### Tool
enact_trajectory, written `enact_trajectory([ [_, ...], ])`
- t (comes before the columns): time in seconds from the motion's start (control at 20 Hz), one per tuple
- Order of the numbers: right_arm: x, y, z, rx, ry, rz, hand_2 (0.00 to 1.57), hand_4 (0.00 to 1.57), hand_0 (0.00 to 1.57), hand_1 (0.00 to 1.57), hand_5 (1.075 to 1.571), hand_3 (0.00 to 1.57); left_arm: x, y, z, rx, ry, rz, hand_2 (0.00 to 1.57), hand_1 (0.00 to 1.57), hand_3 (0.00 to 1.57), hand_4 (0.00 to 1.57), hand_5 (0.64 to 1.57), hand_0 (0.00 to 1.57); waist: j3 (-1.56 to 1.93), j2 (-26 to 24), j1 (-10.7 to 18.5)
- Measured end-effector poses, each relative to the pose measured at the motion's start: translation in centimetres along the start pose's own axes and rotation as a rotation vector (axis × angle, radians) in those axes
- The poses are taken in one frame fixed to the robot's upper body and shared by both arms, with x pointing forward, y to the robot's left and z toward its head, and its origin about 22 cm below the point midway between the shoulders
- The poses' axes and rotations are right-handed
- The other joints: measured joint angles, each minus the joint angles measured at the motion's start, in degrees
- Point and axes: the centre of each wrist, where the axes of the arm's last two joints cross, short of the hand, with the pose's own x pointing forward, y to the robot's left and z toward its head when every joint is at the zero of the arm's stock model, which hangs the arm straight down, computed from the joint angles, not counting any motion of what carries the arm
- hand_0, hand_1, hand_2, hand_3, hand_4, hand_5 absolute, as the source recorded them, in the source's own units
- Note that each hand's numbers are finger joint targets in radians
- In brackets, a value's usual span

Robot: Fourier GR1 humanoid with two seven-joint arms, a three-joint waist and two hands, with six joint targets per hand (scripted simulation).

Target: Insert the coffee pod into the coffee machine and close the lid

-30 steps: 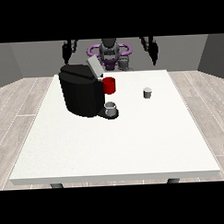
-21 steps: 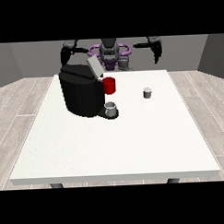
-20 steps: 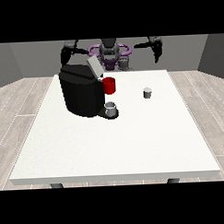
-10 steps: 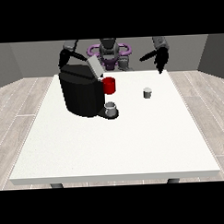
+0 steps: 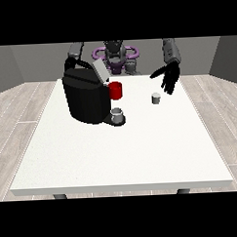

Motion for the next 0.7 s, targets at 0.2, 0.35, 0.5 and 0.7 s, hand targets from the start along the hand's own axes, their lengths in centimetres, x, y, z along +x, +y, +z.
enact_trajectory([
  [0.2,0.1,0.5,0.0,0.032,0.008,-0.026,0.0,0.0,0.0,0.0,1.571,0.0,-1.1,0.5,-0.7,-0.021,0.033,-0.038,0.0,0.0,0.0,0.0,1.571,0.0,-0.01,1.6,-0.9],
  [0.35,0.5,0.3,-1.4,0.017,0.009,-0.029,0.0,0.0,0.0,0.0,1.571,0.0,-0.8,-0.4,-1.6,-0.047,0.038,-0.081,0.29,0.0,0.0,0.0,1.571,0.0,0.01,2.4,0.4],
  [0.5,0.0,0.4,-1.9,0.014,0.017,-0.031,0.0,0.0,0.0,0.0,1.571,0.0,-0.7,-1.9,-2.4,-0.037,0.034,-0.122,0.72,0.49,0.49,0.0,1.571,0.49,0.0,2.9,1.0],
  [0.7,-1.0,0.8,-1.9,0.023,0.039,-0.016,0.0,0.0,0.0,0.0,1.571,0.0,-0.6,-3.3,-3.3,-0.025,0.022,-0.177,0.92,0.84,0.76,0.3,1.571,0.84,0.0,2.4,1.6],
])
